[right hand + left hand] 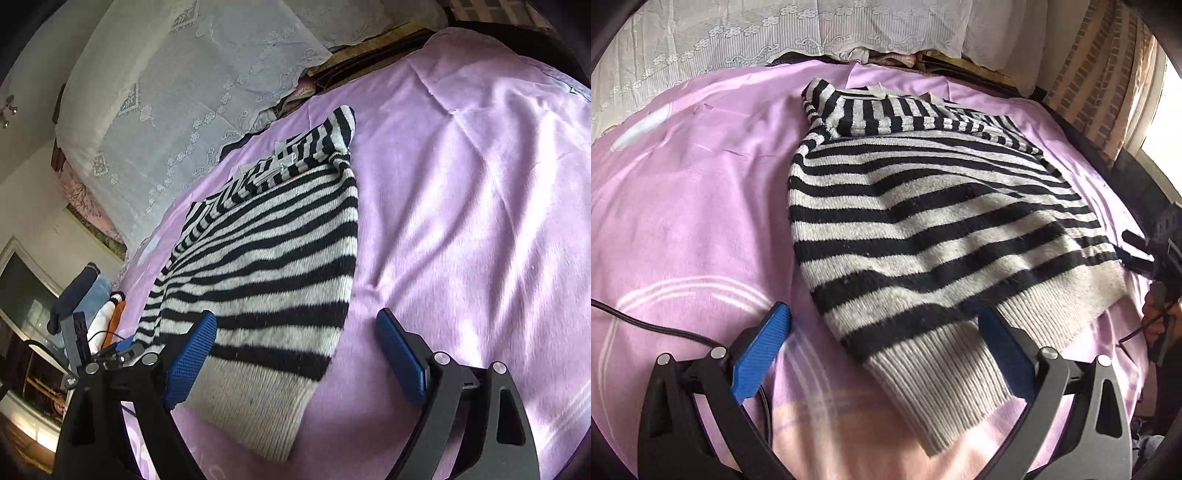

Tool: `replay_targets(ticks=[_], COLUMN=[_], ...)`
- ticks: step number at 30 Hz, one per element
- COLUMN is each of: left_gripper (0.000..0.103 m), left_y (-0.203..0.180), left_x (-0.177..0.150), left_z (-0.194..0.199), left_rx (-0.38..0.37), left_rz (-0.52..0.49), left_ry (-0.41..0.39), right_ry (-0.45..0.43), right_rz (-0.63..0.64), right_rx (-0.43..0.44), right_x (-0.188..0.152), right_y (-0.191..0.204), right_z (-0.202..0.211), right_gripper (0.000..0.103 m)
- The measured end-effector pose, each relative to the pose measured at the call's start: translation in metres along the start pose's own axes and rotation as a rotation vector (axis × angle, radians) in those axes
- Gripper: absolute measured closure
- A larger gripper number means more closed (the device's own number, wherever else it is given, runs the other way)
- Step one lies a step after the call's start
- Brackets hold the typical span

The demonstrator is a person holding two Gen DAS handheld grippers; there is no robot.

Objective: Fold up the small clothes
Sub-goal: 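Move both grippers to the sweater's ribbed hem, then grasp the grey ribbed hem with both grippers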

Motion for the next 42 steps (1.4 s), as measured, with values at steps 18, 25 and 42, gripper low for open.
replay_targets(ticks=[18,25,42], left_gripper=[0.047,0.059,0.089], left_y=[-0.014,-0.010,-0.024], left_x=[0.002,-0.001,0.016], left_z=[-0.001,0.001,0.020], left_rx=[-0.013,-0.057,-0.086], left_rz=[0.022,0.056,0.022], left_ry=[-0.015,-0.021,-0.096], right_ry=[0.098,0.162,0.027], right_rz=[0.061,0.083,0.106], right_rx=[0.025,0.046,0.077], right_x=[-0.036,-0.041,-0.014], right_y=[0.024,0.027,0.043], right_z=[0.005,0.006,0.030], right_gripper=[0.066,0.064,0.095])
Point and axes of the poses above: each gripper's, at about its wrist camera, not at the fingertips, and z roughly against the way its jaws point, y to its left, x to its top, the point moved 7 cm from there along -z, roughly the way its jaws point, and after that the axes turned 5 degrees about -y, right-handed, at the moved point
